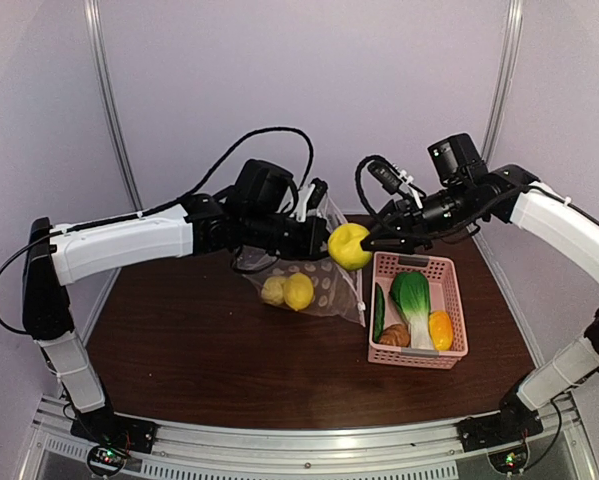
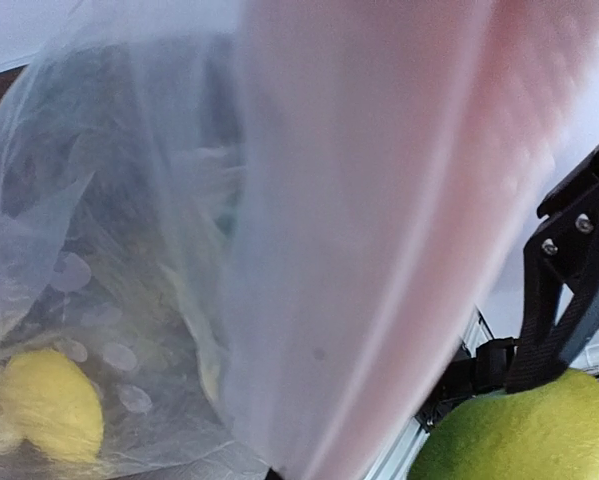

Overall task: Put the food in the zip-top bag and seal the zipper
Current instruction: Place the fake fruit in the zipper food storage bag.

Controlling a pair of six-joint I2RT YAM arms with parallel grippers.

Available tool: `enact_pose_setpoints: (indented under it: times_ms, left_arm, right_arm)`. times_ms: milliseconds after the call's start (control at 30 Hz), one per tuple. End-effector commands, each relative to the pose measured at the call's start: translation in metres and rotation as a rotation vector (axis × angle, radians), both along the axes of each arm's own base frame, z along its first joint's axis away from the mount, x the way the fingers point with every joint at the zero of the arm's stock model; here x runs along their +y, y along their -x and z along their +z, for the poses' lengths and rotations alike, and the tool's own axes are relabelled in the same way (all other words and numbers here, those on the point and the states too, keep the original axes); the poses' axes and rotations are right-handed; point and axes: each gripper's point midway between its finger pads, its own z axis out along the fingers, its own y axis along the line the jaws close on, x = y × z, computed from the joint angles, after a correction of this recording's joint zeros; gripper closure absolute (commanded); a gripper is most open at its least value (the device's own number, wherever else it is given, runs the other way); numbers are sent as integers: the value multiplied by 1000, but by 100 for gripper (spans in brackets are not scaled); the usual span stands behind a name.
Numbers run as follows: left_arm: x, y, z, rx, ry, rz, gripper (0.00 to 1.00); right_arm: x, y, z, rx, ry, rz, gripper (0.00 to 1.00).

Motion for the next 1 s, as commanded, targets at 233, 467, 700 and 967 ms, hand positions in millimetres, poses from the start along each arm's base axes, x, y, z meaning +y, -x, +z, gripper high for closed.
enact_pose_setpoints:
  times_ms: [233, 467, 700, 967]
  left_arm:
    - [4, 9, 24, -35, 48, -36, 100]
    - [5, 15, 19, -36, 39, -58, 100]
    - [-2, 22, 20, -43, 52, -101, 100]
    - [-12, 26, 27, -52, 67, -134, 100]
  right_arm:
    - [-2, -37, -20, -5, 54, -83, 57]
    - [-13, -55, -35, 12, 81, -132, 58]
    - [-16, -75, -51, -11, 136, -223, 61]
    - [-9, -83, -61, -121, 252, -308, 61]
